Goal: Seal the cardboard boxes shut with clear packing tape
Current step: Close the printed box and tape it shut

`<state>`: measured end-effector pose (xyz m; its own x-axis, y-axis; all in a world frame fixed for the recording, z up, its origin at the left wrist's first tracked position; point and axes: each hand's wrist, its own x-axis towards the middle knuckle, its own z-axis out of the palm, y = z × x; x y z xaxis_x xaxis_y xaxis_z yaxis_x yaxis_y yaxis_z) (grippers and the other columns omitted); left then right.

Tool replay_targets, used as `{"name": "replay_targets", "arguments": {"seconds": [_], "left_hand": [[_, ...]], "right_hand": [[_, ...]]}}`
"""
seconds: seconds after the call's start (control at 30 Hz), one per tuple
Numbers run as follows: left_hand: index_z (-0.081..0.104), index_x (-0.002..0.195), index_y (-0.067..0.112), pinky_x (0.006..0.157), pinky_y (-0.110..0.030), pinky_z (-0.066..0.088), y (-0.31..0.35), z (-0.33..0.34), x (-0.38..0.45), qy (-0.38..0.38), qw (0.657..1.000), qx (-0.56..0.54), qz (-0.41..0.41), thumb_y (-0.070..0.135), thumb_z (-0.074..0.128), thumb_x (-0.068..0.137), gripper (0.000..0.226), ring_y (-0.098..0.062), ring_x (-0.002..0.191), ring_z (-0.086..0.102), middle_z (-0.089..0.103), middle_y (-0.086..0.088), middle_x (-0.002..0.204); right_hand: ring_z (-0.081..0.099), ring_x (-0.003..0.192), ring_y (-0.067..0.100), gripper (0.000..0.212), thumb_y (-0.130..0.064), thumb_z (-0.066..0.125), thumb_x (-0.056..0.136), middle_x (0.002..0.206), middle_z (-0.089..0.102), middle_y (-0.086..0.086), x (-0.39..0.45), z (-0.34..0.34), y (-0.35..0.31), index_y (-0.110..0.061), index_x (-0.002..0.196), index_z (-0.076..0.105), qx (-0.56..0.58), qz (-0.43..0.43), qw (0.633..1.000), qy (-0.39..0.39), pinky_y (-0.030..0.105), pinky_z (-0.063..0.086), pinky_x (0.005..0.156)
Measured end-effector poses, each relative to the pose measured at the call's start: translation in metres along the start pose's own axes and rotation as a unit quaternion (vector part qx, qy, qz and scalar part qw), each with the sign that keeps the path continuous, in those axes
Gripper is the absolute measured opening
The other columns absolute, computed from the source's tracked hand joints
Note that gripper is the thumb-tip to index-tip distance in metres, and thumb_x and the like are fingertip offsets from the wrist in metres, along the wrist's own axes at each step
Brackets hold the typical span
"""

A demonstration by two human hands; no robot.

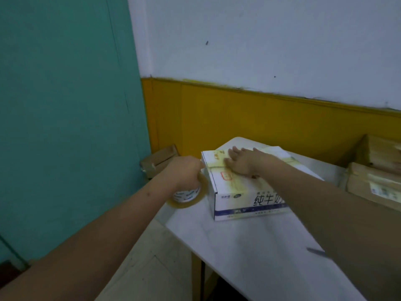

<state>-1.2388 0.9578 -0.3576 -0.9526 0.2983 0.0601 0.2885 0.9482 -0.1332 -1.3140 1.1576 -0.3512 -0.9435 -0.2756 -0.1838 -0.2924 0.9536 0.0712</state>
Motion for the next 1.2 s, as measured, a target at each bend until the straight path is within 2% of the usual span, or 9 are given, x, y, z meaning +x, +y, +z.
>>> {"name": "replay_targets", "arguments": {"seconds": [0.07,0.2,0.43,0.57,0.67,0.8,0.93,1.07,1.2], "left_hand": [[0.065,0.112,0.017,0.071,-0.038,0.059,0.004,-0.003,0.004,-0.002,1.0,0.005,-0.001,0.018,0.063,0.087,0.026,-0.025,0.09,0.067,0.067,-0.007,0.097],[0.059,0.119,0.02,0.067,-0.039,0.056,-0.017,0.002,0.01,-0.03,0.998,-0.049,-0.01,0.027,0.065,0.083,0.036,-0.024,0.088,0.062,0.062,-0.004,0.096],[0.042,0.152,0.018,0.108,-0.037,0.043,-0.017,-0.022,0.011,-0.184,0.952,-0.243,-0.041,0.077,0.048,0.089,0.086,-0.026,0.136,0.048,0.045,-0.003,0.154],[0.061,0.132,0.015,0.1,-0.043,0.055,0.008,-0.018,0.026,-0.236,0.862,-0.435,-0.11,0.059,0.057,0.094,0.059,-0.025,0.111,0.068,0.069,-0.007,0.127],[0.067,0.113,0.011,0.076,-0.033,0.062,0.024,-0.02,0.038,-0.29,0.798,-0.514,-0.121,0.044,0.06,0.098,0.037,-0.019,0.085,0.075,0.077,-0.007,0.098],[0.07,0.104,0.008,0.074,-0.031,0.057,0.032,-0.014,0.048,-0.308,0.765,-0.544,-0.157,0.043,0.067,0.088,0.039,-0.022,0.071,0.071,0.075,-0.011,0.088],[0.072,0.094,0.005,0.069,-0.03,0.056,0.031,-0.008,0.053,-0.283,0.762,-0.556,-0.175,0.038,0.068,0.083,0.034,-0.024,0.067,0.065,0.072,-0.015,0.087],[0.069,0.101,0.002,0.061,-0.03,0.057,0.033,-0.007,0.053,-0.276,0.735,-0.596,-0.17,0.032,0.068,0.086,0.034,-0.022,0.059,0.065,0.071,-0.017,0.082],[0.068,0.107,0.0,0.046,-0.026,0.055,0.041,-0.009,0.048,-0.26,0.714,-0.622,-0.188,0.025,0.061,0.091,0.031,-0.019,0.046,0.061,0.068,-0.017,0.075]], "right_hand": [[0.04,0.137,0.034,0.087,-0.071,0.013,0.096,0.149,0.044,0.021,0.0,-0.001,-0.043,-0.007,0.14,0.052,0.068,0.052,0.996,0.0,0.053,0.017,0.12],[-0.005,0.151,0.04,0.086,-0.066,0.019,0.099,0.164,-0.007,0.023,-0.007,0.026,-0.073,-0.005,0.158,0.0,0.118,0.072,0.989,0.051,0.057,-0.003,0.12],[0.019,0.145,0.047,0.08,-0.055,0.035,0.101,0.161,0.004,0.029,0.003,0.006,-0.037,-0.002,0.155,0.008,0.005,-0.038,0.999,-0.023,0.055,0.026,0.115],[0.047,0.127,0.038,0.062,-0.046,0.045,0.101,0.155,0.026,0.026,0.009,0.0,0.0,-0.004,0.144,0.03,-0.022,-0.127,0.992,-0.009,0.04,0.042,0.093],[0.028,0.146,0.033,0.07,-0.046,0.044,0.102,0.165,0.007,0.016,0.009,0.001,0.016,-0.009,0.156,0.019,-0.014,-0.169,0.986,0.0,0.043,0.033,0.113],[0.029,0.147,0.023,0.055,-0.041,0.046,0.103,0.163,0.024,0.006,-0.027,0.014,0.031,-0.011,0.15,0.04,0.132,-0.191,0.968,0.091,0.034,0.027,0.115],[0.056,0.11,0.021,0.033,-0.04,0.048,0.102,0.126,0.057,0.002,-0.094,0.033,0.07,-0.017,0.118,0.065,0.019,-0.201,0.954,0.222,0.038,0.05,0.084],[0.053,0.077,0.017,0.012,-0.023,0.048,0.098,0.083,0.048,-0.007,-0.168,0.039,0.113,-0.023,0.087,0.053,-0.046,-0.101,0.988,0.111,0.031,0.042,0.065],[0.057,0.083,0.022,0.011,-0.018,0.05,0.096,0.085,0.058,0.001,-0.212,0.055,0.147,-0.016,0.093,0.061,-0.092,0.028,0.992,-0.079,0.036,0.051,0.076]]}}
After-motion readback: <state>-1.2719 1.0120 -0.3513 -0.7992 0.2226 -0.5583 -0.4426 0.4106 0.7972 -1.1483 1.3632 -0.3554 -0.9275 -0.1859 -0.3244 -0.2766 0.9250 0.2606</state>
